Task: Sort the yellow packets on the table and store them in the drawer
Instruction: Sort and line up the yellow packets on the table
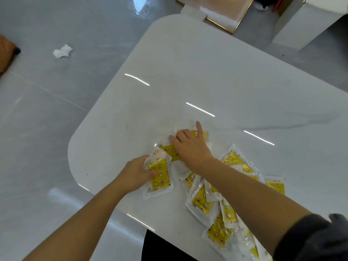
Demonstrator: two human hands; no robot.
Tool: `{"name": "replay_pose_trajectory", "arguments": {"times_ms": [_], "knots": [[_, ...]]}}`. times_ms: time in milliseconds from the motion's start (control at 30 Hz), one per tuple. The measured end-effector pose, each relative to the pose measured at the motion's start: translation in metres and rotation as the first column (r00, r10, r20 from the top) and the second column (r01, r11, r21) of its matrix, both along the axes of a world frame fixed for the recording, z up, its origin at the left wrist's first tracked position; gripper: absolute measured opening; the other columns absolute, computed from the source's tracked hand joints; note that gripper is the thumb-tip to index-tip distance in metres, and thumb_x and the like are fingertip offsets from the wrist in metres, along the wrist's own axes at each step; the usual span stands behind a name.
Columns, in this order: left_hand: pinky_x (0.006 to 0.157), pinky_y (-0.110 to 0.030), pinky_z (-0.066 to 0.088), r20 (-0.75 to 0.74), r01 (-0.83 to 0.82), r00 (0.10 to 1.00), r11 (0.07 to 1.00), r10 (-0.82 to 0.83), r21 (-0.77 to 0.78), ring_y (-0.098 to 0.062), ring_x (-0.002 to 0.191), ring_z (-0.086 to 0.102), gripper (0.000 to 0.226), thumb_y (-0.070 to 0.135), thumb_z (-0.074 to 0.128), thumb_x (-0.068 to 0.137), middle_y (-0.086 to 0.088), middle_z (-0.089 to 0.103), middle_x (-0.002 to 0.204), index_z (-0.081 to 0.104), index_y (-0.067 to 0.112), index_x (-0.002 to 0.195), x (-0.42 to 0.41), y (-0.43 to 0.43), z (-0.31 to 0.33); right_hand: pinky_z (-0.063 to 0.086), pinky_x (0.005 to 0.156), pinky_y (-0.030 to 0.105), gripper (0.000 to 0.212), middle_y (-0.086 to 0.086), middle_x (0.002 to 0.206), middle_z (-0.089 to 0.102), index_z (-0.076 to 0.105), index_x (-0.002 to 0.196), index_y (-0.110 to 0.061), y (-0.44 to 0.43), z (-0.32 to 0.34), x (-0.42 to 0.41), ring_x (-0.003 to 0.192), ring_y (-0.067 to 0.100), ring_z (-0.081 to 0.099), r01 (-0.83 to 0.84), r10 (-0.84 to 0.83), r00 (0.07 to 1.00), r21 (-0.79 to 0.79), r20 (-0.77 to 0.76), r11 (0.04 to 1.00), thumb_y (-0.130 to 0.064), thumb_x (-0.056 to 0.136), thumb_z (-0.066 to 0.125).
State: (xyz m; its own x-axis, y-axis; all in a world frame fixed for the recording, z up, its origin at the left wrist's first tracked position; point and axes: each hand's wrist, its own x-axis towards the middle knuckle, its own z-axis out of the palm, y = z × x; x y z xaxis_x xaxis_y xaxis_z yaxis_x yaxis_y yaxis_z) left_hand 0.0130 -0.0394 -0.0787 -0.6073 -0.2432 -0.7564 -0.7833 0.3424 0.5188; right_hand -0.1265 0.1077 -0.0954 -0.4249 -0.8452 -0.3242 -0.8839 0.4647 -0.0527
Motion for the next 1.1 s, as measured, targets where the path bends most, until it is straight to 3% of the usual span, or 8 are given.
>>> {"name": "replay_pose_trajectory", "arguments": {"times_ms": [167, 267, 400, 500, 633, 833, 967, 1100], "knots": [[0.068, -0.017, 0.043, -0.047, -0.012, 0.999, 0.999, 0.014, 0.046, -0.007, 0.087, 0.062, 0.023, 0.021, 0.071, 0.083, 0.01, 0.067, 0.094, 0.061, 0.033, 0.099, -0.008, -0.019, 0.002, 0.028, 0.106, 0.044, 0.039, 0.003, 0.12, 0.053, 0.051, 0.118, -0.019, -0.005, 0.001, -0.006, 0.114, 0.024, 0.05, 0.036, -0.04, 0.997, 0.047, 0.068, 0.998, -0.015, 0.082, 0.066], [0.073, -0.019, 0.047, -0.055, -0.007, 0.998, 0.996, 0.012, 0.09, -0.003, 0.089, 0.063, 0.026, 0.021, 0.072, 0.083, 0.012, 0.068, 0.096, 0.061, 0.033, 0.103, -0.013, -0.028, 0.005, 0.035, 0.092, 0.035, 0.026, -0.005, 0.1, 0.063, 0.05, 0.109, -0.026, -0.001, 0.003, -0.017, 0.091, 0.021, 0.062, 0.198, -0.196, 0.951, 0.015, 0.238, 0.98, -0.014, 0.088, 0.06], [0.081, -0.027, 0.052, -0.044, -0.024, 0.999, 0.995, 0.028, 0.092, -0.009, 0.092, 0.065, 0.032, 0.021, 0.075, 0.08, 0.008, 0.069, 0.1, 0.063, 0.025, 0.109, -0.022, -0.04, 0.006, 0.047, 0.079, 0.034, 0.028, 0.0, 0.102, 0.062, 0.053, 0.114, -0.021, 0.015, 0.017, -0.044, 0.087, 0.023, 0.061, 0.401, -0.394, 0.848, 0.058, 0.354, 0.914, -0.019, 0.087, 0.06], [0.077, -0.028, 0.054, -0.034, -0.04, 0.999, 0.998, 0.042, 0.048, -0.009, 0.089, 0.066, 0.031, 0.028, 0.077, 0.077, 0.009, 0.07, 0.097, 0.066, 0.025, 0.106, -0.031, -0.048, 0.004, 0.045, 0.076, 0.033, 0.035, 0.003, 0.103, 0.057, 0.05, 0.111, -0.017, 0.02, 0.02, -0.059, 0.091, 0.023, 0.057, 0.413, -0.45, 0.836, 0.18, 0.313, 0.893, -0.027, 0.082, 0.067], [0.064, -0.021, 0.049, -0.05, -0.101, 0.994, 0.994, 0.099, -0.044, -0.005, 0.082, 0.063, 0.025, 0.034, 0.074, 0.08, 0.011, 0.067, 0.09, 0.065, 0.026, 0.102, -0.043, -0.05, 0.0, 0.043, 0.089, 0.036, 0.054, 0.004, 0.122, 0.046, 0.049, 0.121, -0.017, 0.017, 0.015, -0.06, 0.108, 0.024, 0.047, 0.4, -0.426, 0.885, 0.162, 0.187, 0.902, -0.038, 0.077, 0.073], [0.059, -0.029, 0.053, -0.045, -0.111, 0.993, 0.985, 0.106, -0.13, -0.019, 0.068, 0.064, 0.018, 0.025, 0.068, 0.087, -0.002, 0.067, 0.092, 0.059, 0.017, 0.1, -0.05, -0.049, -0.002, 0.038, 0.089, 0.036, 0.047, 0.004, 0.115, 0.053, 0.048, 0.115, -0.019, 0.009, 0.012, -0.054, 0.104, 0.024, 0.05, 0.362, -0.379, 0.915, 0.133, 0.137, 0.923, -0.037, 0.079, 0.072], [0.069, -0.028, 0.048, -0.02, -0.191, 0.982, 0.978, 0.19, -0.089, -0.018, 0.088, 0.06, 0.047, 0.027, 0.078, 0.077, 0.005, 0.061, 0.104, 0.05, 0.02, 0.114, -0.05, -0.039, -0.003, 0.038, 0.088, 0.037, 0.063, 0.0, 0.106, 0.061, 0.043, 0.122, -0.021, 0.009, 0.013, -0.056, 0.098, 0.023, 0.057, 0.454, -0.486, 0.848, 0.184, 0.212, 0.872, -0.043, 0.074, 0.076], [0.073, -0.031, 0.049, -0.013, -0.195, 0.981, 0.975, 0.194, -0.111, -0.02, 0.093, 0.058, 0.061, 0.025, 0.083, 0.071, 0.003, 0.058, 0.105, 0.047, 0.02, 0.12, -0.052, -0.027, -0.005, 0.047, 0.083, 0.034, 0.05, 0.002, 0.107, 0.061, 0.056, 0.114, -0.016, 0.014, 0.009, -0.055, 0.099, 0.021, 0.058, 0.54, -0.617, 0.673, 0.298, 0.408, 0.787, -0.041, 0.076, 0.075]]}}
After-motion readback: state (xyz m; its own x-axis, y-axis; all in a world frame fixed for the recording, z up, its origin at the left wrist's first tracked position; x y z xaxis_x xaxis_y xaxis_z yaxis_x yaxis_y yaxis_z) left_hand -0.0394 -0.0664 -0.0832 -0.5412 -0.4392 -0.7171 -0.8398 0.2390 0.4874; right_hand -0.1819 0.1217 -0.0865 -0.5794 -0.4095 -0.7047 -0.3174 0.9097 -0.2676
